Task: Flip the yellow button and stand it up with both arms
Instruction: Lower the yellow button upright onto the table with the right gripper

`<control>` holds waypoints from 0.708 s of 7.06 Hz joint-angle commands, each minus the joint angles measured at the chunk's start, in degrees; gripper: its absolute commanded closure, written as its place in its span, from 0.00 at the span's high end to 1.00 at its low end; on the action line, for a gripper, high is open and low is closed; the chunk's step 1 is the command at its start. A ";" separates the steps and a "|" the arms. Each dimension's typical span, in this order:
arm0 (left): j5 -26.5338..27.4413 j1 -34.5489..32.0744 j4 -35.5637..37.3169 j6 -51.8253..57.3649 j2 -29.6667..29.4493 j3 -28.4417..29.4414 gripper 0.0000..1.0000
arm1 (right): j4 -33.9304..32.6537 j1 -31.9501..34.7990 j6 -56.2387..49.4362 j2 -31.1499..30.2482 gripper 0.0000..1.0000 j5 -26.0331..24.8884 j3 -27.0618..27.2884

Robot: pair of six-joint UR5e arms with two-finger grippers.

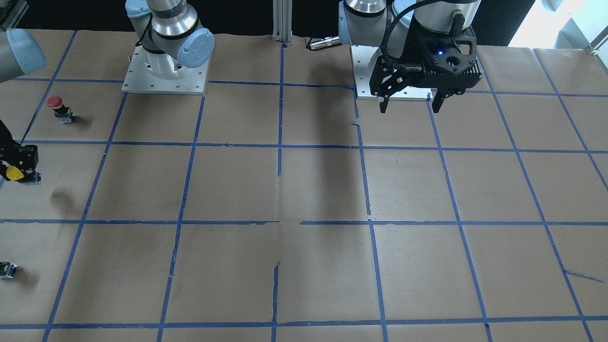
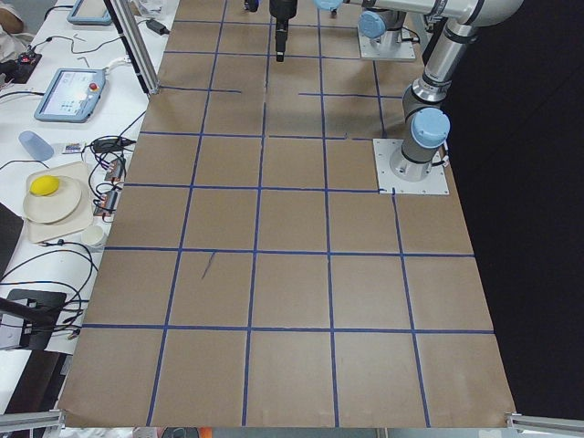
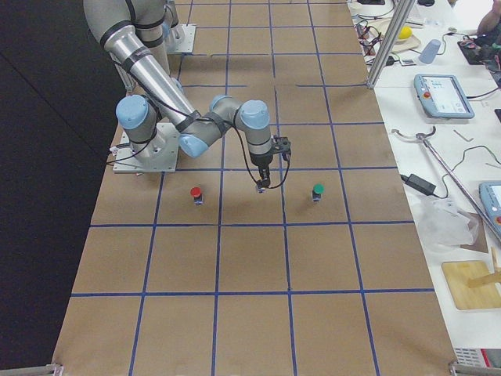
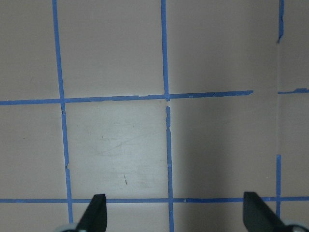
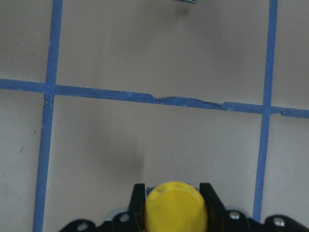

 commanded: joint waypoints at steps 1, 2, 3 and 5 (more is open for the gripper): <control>-0.08 0.04 0.00 0.08 0.12 -0.01 1.00 | -3.73 -1.73 -0.04 3.05 0.06 1.81 0.11; -0.17 0.04 0.00 0.08 0.12 -0.01 1.00 | -5.85 -1.74 0.14 3.76 0.05 1.73 0.19; -0.17 0.04 0.00 0.08 0.12 -0.01 1.00 | -6.05 -1.74 0.40 3.77 0.04 1.73 0.54; -0.08 0.04 0.00 0.08 0.21 -0.18 1.00 | -7.19 -1.74 0.32 3.68 0.05 1.81 0.99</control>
